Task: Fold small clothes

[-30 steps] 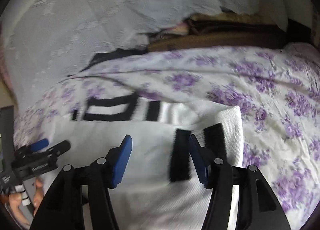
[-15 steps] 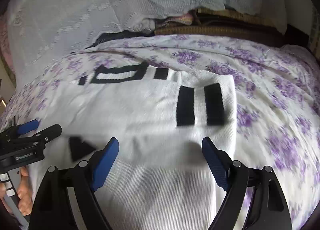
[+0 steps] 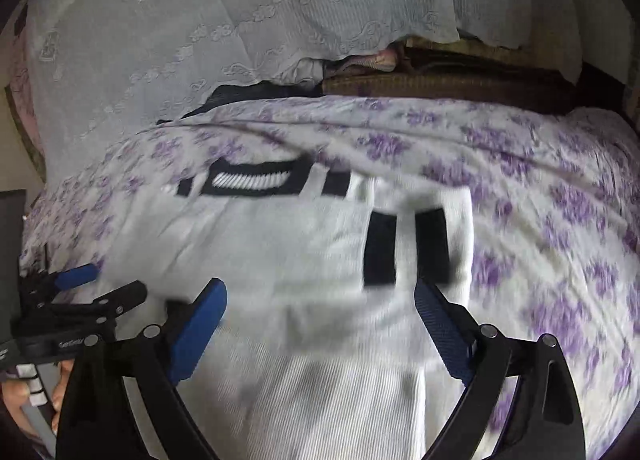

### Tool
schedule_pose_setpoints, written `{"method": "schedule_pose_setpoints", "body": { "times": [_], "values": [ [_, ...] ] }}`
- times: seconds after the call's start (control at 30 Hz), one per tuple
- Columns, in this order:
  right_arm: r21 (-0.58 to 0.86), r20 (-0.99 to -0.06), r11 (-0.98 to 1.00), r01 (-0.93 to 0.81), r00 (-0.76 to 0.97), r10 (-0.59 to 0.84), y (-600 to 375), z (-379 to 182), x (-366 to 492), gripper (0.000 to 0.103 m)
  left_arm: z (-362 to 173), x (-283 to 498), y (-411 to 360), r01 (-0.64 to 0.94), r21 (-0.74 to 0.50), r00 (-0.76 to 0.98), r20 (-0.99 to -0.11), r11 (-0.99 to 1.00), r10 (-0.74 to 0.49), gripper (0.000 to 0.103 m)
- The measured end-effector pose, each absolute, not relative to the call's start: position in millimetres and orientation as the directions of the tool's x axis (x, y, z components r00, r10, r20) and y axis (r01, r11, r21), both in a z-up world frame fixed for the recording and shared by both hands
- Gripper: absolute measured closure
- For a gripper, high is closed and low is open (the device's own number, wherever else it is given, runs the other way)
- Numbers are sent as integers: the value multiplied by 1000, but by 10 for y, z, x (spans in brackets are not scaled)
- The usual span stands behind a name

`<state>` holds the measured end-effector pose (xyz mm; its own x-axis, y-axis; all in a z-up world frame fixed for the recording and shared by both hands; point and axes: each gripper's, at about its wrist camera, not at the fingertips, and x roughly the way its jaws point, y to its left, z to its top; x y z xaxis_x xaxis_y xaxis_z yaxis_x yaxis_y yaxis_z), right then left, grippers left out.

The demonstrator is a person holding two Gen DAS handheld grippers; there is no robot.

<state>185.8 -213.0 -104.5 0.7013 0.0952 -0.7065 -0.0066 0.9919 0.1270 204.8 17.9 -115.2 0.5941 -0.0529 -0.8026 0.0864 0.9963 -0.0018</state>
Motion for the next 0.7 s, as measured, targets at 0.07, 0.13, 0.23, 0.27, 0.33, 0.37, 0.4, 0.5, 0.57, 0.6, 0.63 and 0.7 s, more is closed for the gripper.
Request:
{"method": "schedule_pose_setpoints", "body": {
  "times": [0.07, 0.13, 0.23, 0.27, 0.33, 0.37, 0.4, 0.5, 0.57, 0.6, 0.63, 0.7],
  "values": [
    [131, -749, 991, 14, 657, 90, -2161, -1297, 2061, 8, -1309, 2201, 169, 57, 35, 599, -801, 998, -7, 4],
    [103, -747, 995, -9, 660, 83, -2123, -1360, 2075, 3, -1372, 2243, 205, 61, -7, 600, -799, 998, -42, 4],
    [83, -722, 997, 5, 689, 56, -2124, -1289, 1933, 5, -1346, 2194, 203, 64, 8, 615, -788, 998, -33, 4],
    [96, -712, 995, 16, 699, 57, -2154, -1254, 1858, 5, -1333, 2161, 208, 61, 10, 624, -781, 998, -30, 4],
    [129, -696, 992, -3, 712, 92, -2194, -1182, 1731, 5, -1245, 2021, 216, 72, 2, 657, -753, 997, -46, 4],
    [125, -703, 992, -8, 705, 94, -2188, -1184, 1693, 5, -1227, 1973, 211, 82, -4, 661, -748, 997, -57, 4],
    [116, -723, 993, -9, 685, 90, -2183, -1227, 1687, 4, -1238, 1933, 191, 95, 0, 654, -754, 995, -62, 4],
    [90, -759, 996, -23, 645, 83, -2150, -1345, 1695, 3, -1403, 1936, 10, 123, 137, 610, -792, 983, 34, 4],
    [108, -742, 994, -6, 665, 85, -2194, -1314, 1611, 4, -1378, 1823, -77, 112, 207, 640, -764, 972, 89, 4],
    [121, -732, 993, -4, 675, 92, -2219, -1303, 1535, 4, -1371, 1766, -91, 115, 214, 647, -758, 970, 90, 4],
    [124, -727, 992, 2, 681, 89, -2230, -1285, 1478, 4, -1366, 1700, -100, 120, 215, 652, -754, 969, 86, 4],
    [126, -717, 992, 18, 693, 79, -2266, -1249, 1350, 4, -1331, 1546, -101, 129, 215, 669, -739, 968, 75, 4]
  ]
}}
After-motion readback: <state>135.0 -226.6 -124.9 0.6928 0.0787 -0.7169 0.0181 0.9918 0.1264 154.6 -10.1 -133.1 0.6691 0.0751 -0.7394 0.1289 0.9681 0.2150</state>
